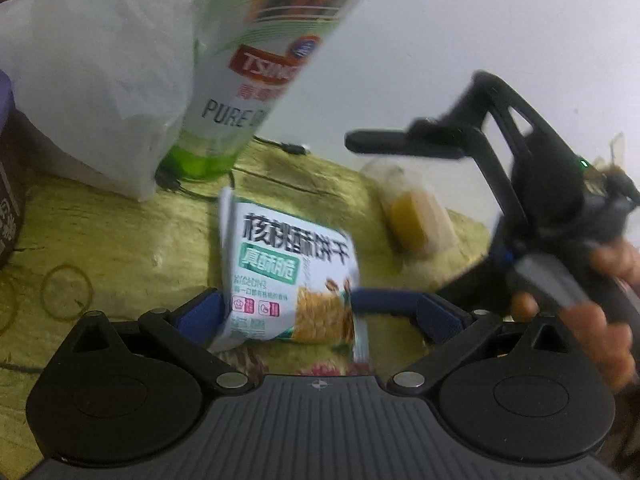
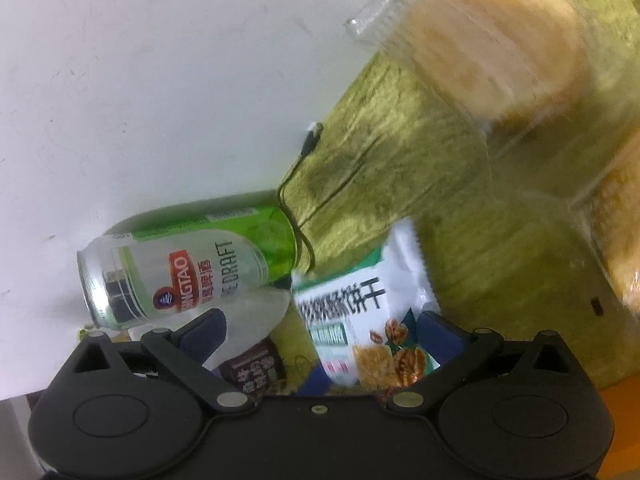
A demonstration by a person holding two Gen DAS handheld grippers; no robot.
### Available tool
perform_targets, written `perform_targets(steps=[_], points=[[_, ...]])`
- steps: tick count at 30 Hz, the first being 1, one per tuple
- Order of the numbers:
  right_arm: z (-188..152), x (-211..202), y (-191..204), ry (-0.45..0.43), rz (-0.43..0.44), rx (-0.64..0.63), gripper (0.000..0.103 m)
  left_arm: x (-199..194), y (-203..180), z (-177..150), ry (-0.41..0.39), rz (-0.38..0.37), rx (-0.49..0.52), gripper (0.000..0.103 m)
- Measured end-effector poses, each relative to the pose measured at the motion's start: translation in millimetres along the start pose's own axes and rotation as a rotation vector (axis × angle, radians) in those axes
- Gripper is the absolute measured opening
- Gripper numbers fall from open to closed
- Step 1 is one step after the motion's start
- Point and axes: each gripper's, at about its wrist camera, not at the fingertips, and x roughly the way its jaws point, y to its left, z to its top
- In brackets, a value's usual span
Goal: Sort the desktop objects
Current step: 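Carry the walnut cookie packet with the right tool toward the orange tray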
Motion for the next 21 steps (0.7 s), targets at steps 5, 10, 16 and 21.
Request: perform_targets(steps=[5, 10, 16, 21], points=[[0.9, -7.3, 1.9, 0.007, 0.005, -0.052, 0.103, -9.1, -2.8, 2.1, -0.021, 0.020, 0.016, 0.103], [-4.5, -10.8, 10.4, 0.015, -0.098, -0.210, 0.102, -5.3, -0.5, 5.8, -0.043, 0.063, 0.032, 0.102], [-8.0, -6.7, 20.0, 0.029, -0.150, -0.346, 0.099, 1.7, 2.5, 7.5, -0.067, 0.090, 0.035, 0.097], [-4.4, 0.5, 19.7, 0.036, -0.158, -0.352, 0.084, 7.9, 4.0, 7.3, -0.059, 0.104, 0.023, 0.086]])
